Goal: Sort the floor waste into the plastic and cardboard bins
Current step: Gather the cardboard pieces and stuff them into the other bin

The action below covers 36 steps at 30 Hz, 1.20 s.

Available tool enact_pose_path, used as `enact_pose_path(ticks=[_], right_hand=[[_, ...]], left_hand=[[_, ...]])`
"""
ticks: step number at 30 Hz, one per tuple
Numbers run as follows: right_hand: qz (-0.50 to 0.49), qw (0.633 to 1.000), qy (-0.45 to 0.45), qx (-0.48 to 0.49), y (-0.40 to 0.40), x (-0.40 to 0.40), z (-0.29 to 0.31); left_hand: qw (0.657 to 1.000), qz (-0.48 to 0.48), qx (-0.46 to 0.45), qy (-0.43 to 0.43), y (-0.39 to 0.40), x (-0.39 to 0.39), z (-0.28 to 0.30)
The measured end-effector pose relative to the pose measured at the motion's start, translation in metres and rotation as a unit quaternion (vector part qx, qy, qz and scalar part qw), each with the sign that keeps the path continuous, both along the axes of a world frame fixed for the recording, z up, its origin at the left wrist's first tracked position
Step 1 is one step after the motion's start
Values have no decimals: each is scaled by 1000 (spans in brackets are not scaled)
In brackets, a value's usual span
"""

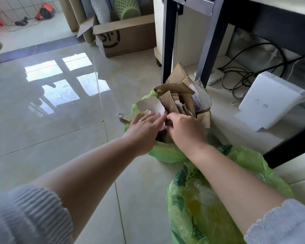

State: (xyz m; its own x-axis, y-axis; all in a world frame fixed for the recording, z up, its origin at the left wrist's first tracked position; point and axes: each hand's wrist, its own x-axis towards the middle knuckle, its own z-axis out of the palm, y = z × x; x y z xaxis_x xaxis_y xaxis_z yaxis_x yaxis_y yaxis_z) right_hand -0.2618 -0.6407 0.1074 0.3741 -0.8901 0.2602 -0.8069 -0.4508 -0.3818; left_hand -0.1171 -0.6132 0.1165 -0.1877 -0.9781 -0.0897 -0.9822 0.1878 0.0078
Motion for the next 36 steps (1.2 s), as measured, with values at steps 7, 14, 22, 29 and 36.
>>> enact_pose_path(ticks=[7, 14, 22, 29, 36], right_hand=[[6, 991, -136, 1, 22, -13, 22], [140, 964, -214, 68, 110, 51, 51], [414, 895, -20, 163, 255, 158, 33], [490, 837, 193, 150, 318, 259, -34], [499, 785, 353, 98, 344, 341, -126]], left_hand=[[966, 27, -120, 226, 30, 14, 32], [907, 154, -123, 372, 170, 77, 68], [865, 360, -40, 348, 389, 192, 40], [889, 343, 54, 298, 519, 242, -56], [961, -66, 256, 81, 572, 212, -156]])
